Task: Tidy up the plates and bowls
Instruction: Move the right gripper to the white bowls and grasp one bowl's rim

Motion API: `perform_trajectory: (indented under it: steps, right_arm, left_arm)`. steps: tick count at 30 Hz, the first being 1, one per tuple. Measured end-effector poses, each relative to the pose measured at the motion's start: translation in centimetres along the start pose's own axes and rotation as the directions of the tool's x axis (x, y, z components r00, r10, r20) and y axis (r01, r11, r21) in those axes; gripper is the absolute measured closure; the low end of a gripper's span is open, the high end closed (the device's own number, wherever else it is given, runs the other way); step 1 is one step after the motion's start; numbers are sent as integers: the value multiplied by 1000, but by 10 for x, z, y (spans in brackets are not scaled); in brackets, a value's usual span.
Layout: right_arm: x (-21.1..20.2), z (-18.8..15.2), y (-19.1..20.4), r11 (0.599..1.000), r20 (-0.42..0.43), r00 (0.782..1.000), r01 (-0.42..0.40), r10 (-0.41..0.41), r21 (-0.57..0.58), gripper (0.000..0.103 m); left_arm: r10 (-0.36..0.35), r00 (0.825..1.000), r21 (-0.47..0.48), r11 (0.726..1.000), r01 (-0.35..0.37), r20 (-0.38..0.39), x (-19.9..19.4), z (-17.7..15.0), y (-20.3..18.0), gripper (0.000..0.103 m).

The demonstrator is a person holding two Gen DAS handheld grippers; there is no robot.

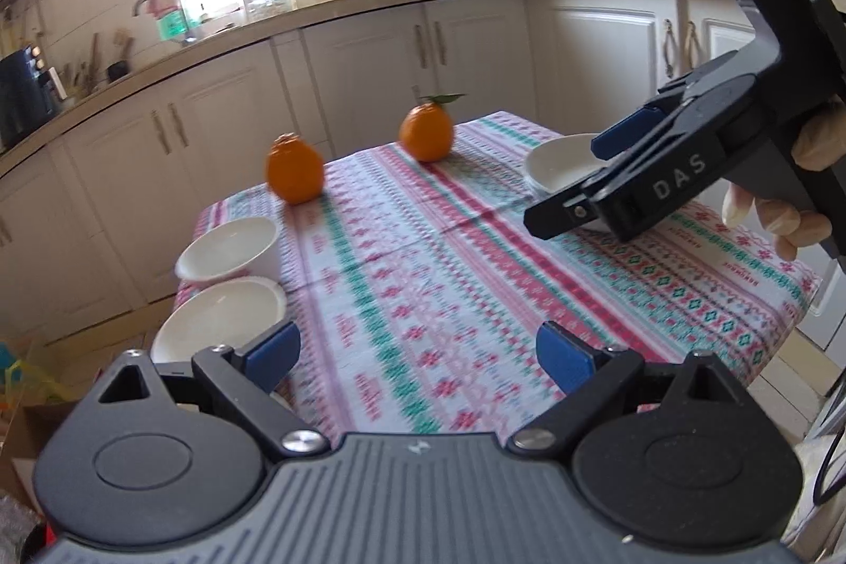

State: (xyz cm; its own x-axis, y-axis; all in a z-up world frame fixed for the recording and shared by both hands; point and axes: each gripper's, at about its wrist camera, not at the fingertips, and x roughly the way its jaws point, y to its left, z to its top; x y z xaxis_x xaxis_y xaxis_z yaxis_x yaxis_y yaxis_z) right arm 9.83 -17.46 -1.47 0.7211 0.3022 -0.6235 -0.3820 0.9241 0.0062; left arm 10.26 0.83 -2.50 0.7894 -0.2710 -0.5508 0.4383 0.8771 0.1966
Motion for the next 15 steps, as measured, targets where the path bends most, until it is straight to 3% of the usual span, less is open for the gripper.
perform_trajectory:
  steps: [10,15]
  right_arm:
    - [26,26,69,976,-25,981,-195,193,-99,0]
    - [45,38,97,953,-59,959,-283,278,-110,1]
  left_arm:
    - [136,990,-67,988,-139,-42,-30,-45,60,7]
    - [141,986,-108,983,-150,-87,-26,-67,82,7]
